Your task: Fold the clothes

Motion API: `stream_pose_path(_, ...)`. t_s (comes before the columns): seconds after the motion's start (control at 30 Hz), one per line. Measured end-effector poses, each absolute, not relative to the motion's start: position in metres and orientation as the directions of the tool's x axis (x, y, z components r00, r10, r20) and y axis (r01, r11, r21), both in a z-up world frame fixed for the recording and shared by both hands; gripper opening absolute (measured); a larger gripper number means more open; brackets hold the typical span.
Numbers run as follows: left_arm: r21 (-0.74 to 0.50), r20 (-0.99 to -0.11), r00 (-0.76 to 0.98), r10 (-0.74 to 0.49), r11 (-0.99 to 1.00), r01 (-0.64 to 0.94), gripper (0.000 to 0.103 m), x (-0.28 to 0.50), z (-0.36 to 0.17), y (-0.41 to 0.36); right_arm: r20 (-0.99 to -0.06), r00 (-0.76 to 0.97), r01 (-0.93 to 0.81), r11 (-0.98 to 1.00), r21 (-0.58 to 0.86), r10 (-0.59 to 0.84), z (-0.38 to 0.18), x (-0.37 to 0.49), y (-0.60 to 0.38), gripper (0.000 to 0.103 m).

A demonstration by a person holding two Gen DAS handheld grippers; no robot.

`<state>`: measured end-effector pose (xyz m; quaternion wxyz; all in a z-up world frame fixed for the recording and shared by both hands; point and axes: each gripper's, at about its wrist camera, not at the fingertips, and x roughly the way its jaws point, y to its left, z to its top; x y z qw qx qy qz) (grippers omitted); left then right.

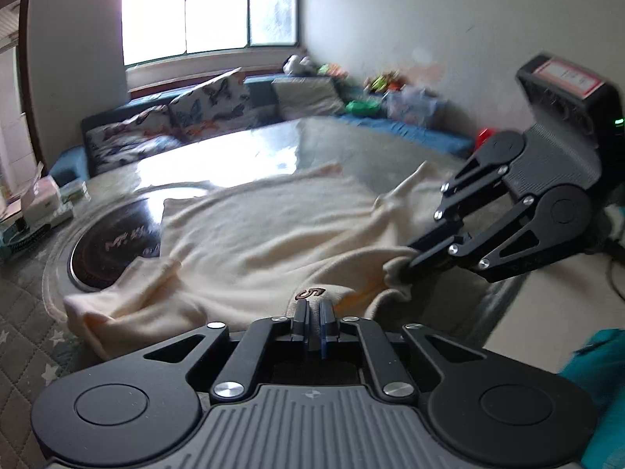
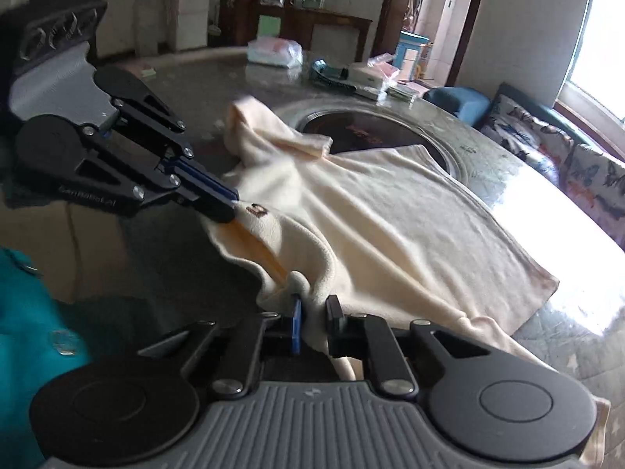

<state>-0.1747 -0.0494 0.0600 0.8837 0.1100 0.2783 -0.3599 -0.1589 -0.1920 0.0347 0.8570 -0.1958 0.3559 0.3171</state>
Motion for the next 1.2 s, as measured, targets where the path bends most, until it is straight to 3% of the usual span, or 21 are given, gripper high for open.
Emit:
stream_pose_path(0.23,0.024,-0.653,0.498,-0.571,0.641,0.767,0.006,-0.186,0.044,-0.05,-0.793,0.41,-0.753,0.658,-0.015,0.451,0.034,-0.177,-0.202,0.017)
stream_pose_path(0.43,-0.021,-0.578,0.519,-0.63,0.647,0.762,0.009,-0.169,0.067,-0.049,-0.721,0.521,-0.661,0.751,-0.002,0.456,0.048,-0.163,-0.212,0.024)
stream_pose_path(0.6,-0.072,-0.531,0.555,-0.641,0.686,0.724,0.009,-0.149,0.071,-0.07,-0.741,0.494,-0.645,0.763,0.039,0.455,0.027,-0.144,-0.202,0.024)
stream_pose_path(0.73,-0.128,-0.563,0.52,-0.643,0.689,0.713,0.009,-0.131,0.051,-0.093,-0.768,0.433,-0.688,0.724,0.058,0.473,0.015,-0.149,-0.195,0.024)
stream_pose_path(0.87,-0.149,-0.606,0.464,-0.646,0.665,0.731,0.009,-0.127,0.029,-0.11,-0.739,0.484,-0.631,0.772,0.077,0.47,0.03,-0.152,-0.218,0.026)
stream_pose_path(1.03,-0.143,-0.629,0.425,-0.651,0.634,0.76,0.009,-0.139,0.018,-0.116,-0.717,0.621,-0.431,0.902,0.025,0.317,0.039,-0.141,-0.272,0.031)
stream_pose_path(1.2,-0.145,-0.632,0.417,-0.653,0.628,0.764,0.009,-0.143,0.015,-0.118,-0.695,0.719,-0.056,0.996,-0.075,-0.012,0.026,-0.11,-0.349,0.033)
